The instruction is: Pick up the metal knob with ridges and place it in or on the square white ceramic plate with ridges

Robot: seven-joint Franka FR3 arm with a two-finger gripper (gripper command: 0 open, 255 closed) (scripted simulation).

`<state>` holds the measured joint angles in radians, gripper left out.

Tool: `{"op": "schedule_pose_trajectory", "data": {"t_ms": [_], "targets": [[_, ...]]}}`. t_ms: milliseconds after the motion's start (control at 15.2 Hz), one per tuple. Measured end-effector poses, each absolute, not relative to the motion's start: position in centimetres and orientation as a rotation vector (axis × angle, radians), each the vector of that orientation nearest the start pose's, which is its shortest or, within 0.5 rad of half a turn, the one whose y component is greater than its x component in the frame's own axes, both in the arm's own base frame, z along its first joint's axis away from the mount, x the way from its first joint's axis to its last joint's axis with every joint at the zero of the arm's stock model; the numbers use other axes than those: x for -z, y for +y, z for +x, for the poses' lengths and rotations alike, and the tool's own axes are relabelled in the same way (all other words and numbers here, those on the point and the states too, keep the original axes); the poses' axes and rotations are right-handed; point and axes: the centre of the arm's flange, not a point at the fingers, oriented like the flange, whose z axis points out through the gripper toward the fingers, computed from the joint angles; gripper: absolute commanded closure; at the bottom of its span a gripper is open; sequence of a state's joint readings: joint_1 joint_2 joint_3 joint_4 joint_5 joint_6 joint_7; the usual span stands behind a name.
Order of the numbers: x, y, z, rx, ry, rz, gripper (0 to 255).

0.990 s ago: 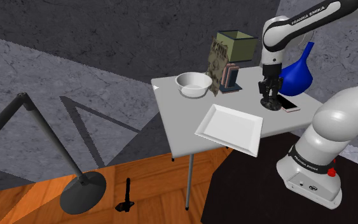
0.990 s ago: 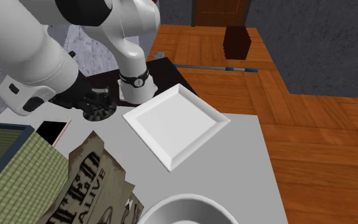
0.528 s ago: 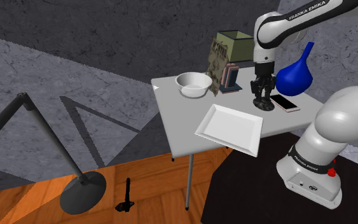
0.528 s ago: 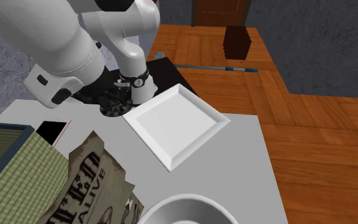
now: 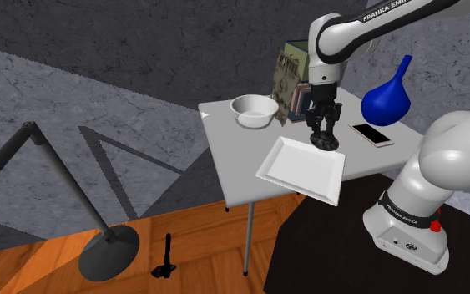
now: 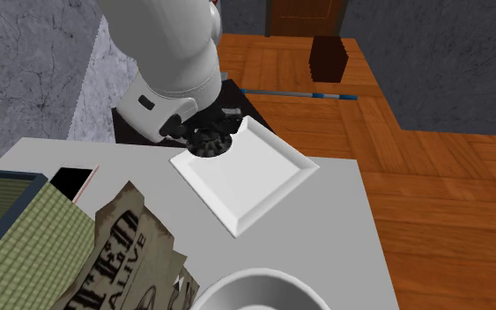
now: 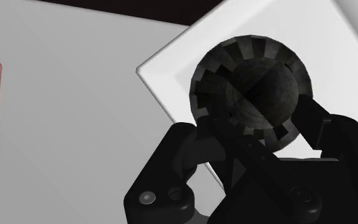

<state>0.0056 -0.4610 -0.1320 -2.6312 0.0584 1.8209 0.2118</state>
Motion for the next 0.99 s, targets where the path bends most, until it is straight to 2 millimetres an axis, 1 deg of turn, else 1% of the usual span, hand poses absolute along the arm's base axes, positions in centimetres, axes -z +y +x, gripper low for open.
{"op": "schedule_pose_trajectory", "data": {"t_ms": [264,396,726,990], "targets": [[-37.6,1.4,36.3,-0.544,0.506,-2.957,255],[-37.0,2.6,36.5,-0.544,0.506,-2.956,255],[-34.5,2.9,36.7,-0.545,0.507,-2.955,255],[-32.5,2.7,36.7,-0.545,0.507,-2.955,255]]}}
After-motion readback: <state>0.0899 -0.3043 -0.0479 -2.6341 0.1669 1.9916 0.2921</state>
